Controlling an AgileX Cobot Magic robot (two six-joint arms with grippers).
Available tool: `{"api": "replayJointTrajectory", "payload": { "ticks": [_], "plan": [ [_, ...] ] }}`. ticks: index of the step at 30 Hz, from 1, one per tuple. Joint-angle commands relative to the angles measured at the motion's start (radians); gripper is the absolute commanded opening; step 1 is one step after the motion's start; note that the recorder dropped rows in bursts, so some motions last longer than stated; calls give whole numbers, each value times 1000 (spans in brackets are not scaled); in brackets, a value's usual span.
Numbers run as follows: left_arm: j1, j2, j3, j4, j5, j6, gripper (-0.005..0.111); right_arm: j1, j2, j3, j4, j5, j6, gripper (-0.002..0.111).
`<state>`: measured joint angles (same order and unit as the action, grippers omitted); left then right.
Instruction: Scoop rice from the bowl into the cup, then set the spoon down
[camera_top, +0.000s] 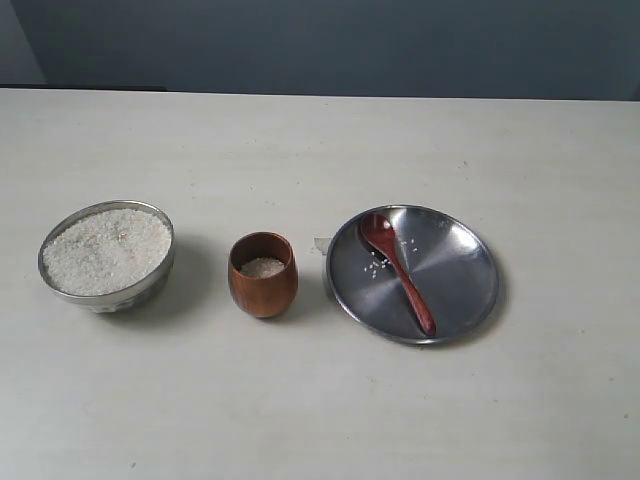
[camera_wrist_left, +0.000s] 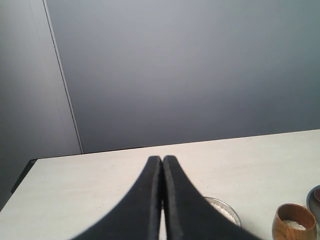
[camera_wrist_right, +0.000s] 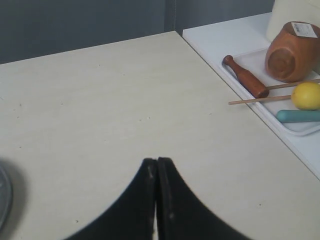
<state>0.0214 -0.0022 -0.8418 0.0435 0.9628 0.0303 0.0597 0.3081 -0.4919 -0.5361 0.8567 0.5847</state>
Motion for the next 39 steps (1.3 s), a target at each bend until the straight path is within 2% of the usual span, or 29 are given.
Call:
{"api": "replayJointTrajectory", "payload": {
  "ticks": [1,5,11,14,23,29,39],
  "plan": [
    [-2,2,-7,7,-6,-3,0,-7,-4,2,-3,1,-3,0],
    [-2,2,-7,7,-6,-3,0,-11,-4,2,7,-63,20,0],
    [-2,2,-7,11,-6,-3,0,-11,-4,2,-86,-346,13,0],
    [-2,2,-7,21,-6,-3,0,-13,-4,2,-88,-430,13,0],
    [-2,2,-7,41,-6,-3,0,-150,-56,147,-92,-661,13,0],
    [-2,2,-7,41,-6,-3,0,-169,-72,276,-92,-761,13,0],
    [-2,2,-7,41,-6,-3,0,-169,-120,386,-117,-775,11,0]
  ]
}}
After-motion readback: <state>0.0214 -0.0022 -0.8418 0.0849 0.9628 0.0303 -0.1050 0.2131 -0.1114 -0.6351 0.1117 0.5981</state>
